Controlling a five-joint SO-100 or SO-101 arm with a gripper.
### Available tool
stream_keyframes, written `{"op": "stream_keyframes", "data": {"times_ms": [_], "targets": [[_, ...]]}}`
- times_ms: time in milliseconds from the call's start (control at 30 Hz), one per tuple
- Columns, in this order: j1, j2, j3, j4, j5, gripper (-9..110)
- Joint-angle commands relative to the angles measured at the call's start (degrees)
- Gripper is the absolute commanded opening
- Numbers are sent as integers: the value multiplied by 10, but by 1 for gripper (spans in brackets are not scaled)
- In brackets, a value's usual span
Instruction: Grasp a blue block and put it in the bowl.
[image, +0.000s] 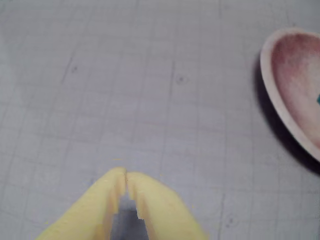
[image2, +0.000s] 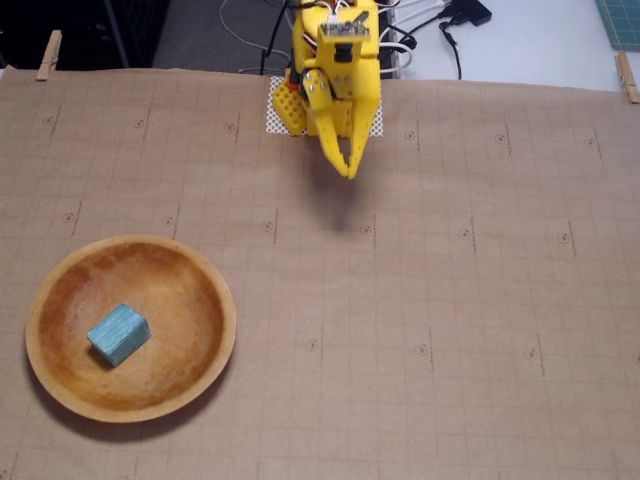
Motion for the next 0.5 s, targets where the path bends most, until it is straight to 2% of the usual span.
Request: {"op": "stream_keyframes", "data": {"times_ms": [0,467], "targets": [[-3,3,17,-1,-6,-3],[-1,3,119,4,-6,-3]]}}
